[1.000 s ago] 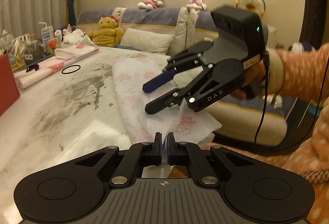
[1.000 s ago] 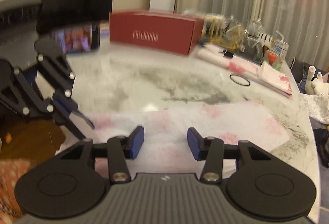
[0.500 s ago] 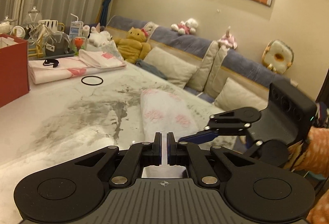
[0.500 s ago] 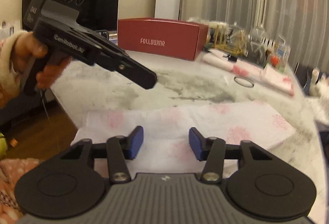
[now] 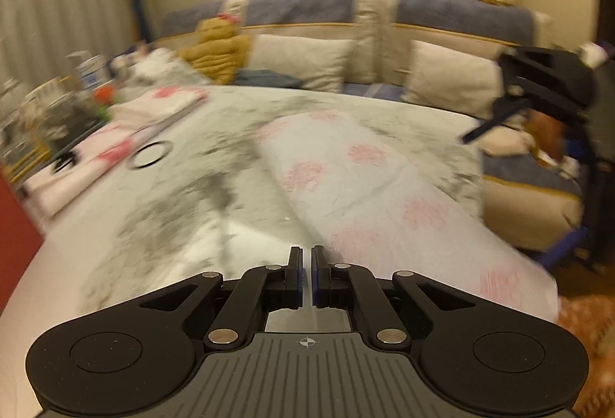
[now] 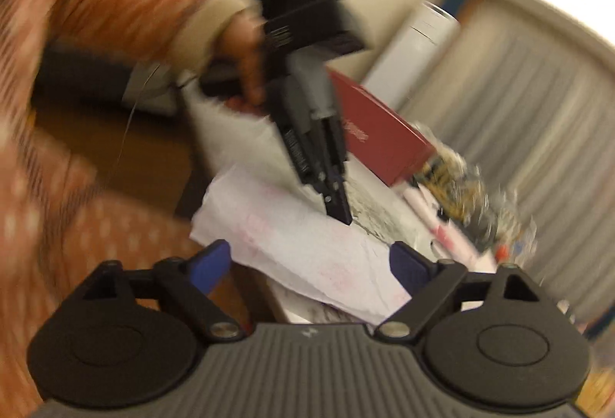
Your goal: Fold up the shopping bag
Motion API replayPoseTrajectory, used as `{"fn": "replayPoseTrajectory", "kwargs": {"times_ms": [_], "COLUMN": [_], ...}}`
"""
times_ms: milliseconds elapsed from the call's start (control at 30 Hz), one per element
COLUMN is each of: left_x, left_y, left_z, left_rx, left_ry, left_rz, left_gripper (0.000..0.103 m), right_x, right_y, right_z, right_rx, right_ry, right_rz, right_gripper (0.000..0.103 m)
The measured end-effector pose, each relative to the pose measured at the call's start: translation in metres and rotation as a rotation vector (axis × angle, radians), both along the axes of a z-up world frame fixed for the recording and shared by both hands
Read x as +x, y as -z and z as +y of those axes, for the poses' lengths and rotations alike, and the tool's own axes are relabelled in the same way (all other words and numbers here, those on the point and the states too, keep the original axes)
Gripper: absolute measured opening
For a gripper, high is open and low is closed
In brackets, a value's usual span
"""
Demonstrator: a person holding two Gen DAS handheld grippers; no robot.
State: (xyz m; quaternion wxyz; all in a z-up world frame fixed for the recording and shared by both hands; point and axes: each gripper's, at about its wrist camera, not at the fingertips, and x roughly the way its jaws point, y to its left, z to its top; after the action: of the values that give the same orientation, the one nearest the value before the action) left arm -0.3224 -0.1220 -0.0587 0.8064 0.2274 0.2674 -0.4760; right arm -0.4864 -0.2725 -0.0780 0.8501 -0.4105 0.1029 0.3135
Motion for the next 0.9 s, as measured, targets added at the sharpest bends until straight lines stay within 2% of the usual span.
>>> {"fn": "replayPoseTrajectory", "kwargs": {"times_ms": [100,300,467,567,633,733,767,800,900], "left_x": [-0.007,-0.007,0.005,0.008,0.01,0.011,0.011,0.01,0.011], "left_y": [-0.004,-0.009,-0.005,-0.003,-0.002,-0.002,-0.002,-0.002,-0.001], "left_z": [-0.008,-0.006,0.01,0.012,0.011,0.01,0.011,0.012,0.015], "left_rx": [0.03,0.04,0.005,-0.009,-0.013,-0.011,-0.012,-0.014,-0.024], "left_ry": [0.035,0.052,0.031,0.045,0.045,0.045,0.043,0.04,0.035], "left_rz": [-0.024,-0.011,0.015,0.014,0.018,0.018,0.018,0.019,0.024], "left_gripper": [0.002,0.002,0.002,0.002,0.002,0.002,0.002,0.002,0.002], "right_x": [-0.004,0.004,0.002,0.0,0.001,0.007,0.009,0.01,0.018], "right_y": [0.016,0.036,0.051,0.065,0.066,0.06,0.055,0.049,0.036], "right_z": [0.012,0.034,0.025,0.016,0.016,0.019,0.02,0.021,0.013], "right_rx": [-0.159,-0.258,-0.415,-0.477,-0.463,-0.422,-0.396,-0.371,-0.239], "right_ry": [-0.045,-0.115,-0.178,-0.194,-0.195,-0.195,-0.191,-0.187,-0.16], "right_rz": [-0.062,-0.158,-0.243,-0.305,-0.306,-0.248,-0.193,-0.139,-0.016], "right_gripper": [0.093,0.089,0.089,0.089,0.086,0.069,0.053,0.044,0.031]}}
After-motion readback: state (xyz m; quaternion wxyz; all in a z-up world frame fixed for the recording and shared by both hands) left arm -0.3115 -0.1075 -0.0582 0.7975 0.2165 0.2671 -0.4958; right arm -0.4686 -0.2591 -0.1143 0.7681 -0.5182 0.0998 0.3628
